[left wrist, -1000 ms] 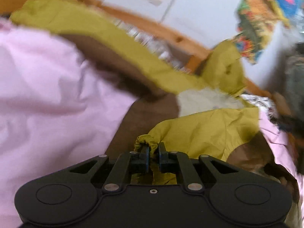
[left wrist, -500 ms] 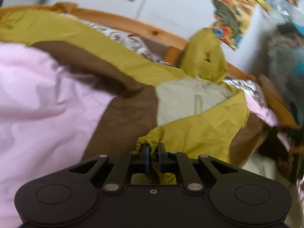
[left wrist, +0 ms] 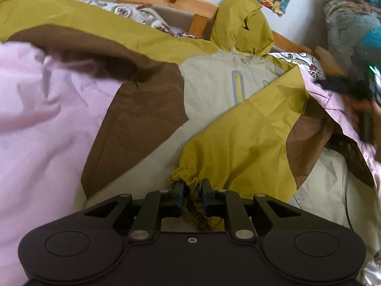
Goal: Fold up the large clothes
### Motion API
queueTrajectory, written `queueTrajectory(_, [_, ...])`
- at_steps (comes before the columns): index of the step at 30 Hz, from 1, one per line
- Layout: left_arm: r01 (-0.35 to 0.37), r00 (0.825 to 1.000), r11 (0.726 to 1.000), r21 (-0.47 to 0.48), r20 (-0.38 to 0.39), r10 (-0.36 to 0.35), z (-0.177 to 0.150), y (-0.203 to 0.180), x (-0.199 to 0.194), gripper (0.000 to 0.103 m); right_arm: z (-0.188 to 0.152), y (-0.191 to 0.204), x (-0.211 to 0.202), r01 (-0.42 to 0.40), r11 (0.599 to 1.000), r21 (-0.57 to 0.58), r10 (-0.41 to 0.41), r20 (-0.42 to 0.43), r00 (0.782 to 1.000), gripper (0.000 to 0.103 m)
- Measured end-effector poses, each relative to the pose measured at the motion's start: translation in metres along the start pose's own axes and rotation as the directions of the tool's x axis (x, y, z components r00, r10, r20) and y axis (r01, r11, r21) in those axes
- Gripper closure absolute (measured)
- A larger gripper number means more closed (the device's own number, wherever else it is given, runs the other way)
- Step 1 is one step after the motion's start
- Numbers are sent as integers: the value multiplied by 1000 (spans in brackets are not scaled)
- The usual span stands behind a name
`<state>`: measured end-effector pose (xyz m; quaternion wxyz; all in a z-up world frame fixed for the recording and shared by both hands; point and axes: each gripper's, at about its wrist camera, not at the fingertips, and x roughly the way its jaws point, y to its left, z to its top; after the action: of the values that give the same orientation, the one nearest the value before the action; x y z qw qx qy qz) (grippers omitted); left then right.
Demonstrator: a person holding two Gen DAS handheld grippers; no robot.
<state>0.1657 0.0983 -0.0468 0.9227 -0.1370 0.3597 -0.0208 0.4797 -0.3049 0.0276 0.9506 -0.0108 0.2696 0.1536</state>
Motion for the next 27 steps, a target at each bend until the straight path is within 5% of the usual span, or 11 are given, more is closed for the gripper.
queueTrajectory(1, [5, 1000, 1000, 14, 4, -5, 1, -1, 0, 67, 10, 1, 18, -15, 999, 29, 15, -11, 1000, 43])
queueTrajectory(3, [9, 1000, 999, 36, 10, -9, 1, -3, 2, 56, 21, 2, 46, -13, 998, 55, 15, -28, 1000, 46])
queueTrajectory(5, [-2, 1000, 998, 56, -10, 2, -1, -4, 6, 58, 30, 1, 72, -13, 996, 83, 18, -58, 998, 86])
queueTrajectory(7, [4, 999, 998, 63, -35, -2, -5, -3, 11, 59, 36, 6, 79, 34, 998, 49, -33, -32, 999, 98])
queueTrajectory(10, [15, 997, 999, 43, -77, -11, -12, 2, 19, 61, 38, 25, 74, 169, 973, -158, -155, 96, 983, 100])
queueTrajectory(12, [1, 996, 997, 76, -85, 6, -15, 0, 21, 63, 38, 22, 84, 196, 969, -150, -188, 65, 980, 100])
queueTrajectory(15, [2, 996, 996, 85, -88, 6, -15, -2, 17, 61, 33, 19, 85, 234, 962, -142, -229, 51, 972, 84])
queueTrajectory(18, [12, 998, 1000, 25, -66, -10, -17, 4, 4, 42, 26, 20, 66, 220, 968, -122, -215, 56, 975, 52])
queueTrajectory(20, [6, 1000, 1000, -10, -24, -6, -18, 11, -10, 29, 17, 24, 47, 204, 969, -137, -196, 65, 978, 44])
queueTrajectory(22, [-7, 1000, 1000, -31, 11, 7, -14, 17, -22, 18, 6, 29, 25, 163, 975, -150, -155, 66, 986, 31])
queueTrajectory(27, [-120, 983, 989, -90, 130, 131, 23, 44, -45, 8, -34, 53, -42, 0, 990, -143, 11, 75, 997, 9])
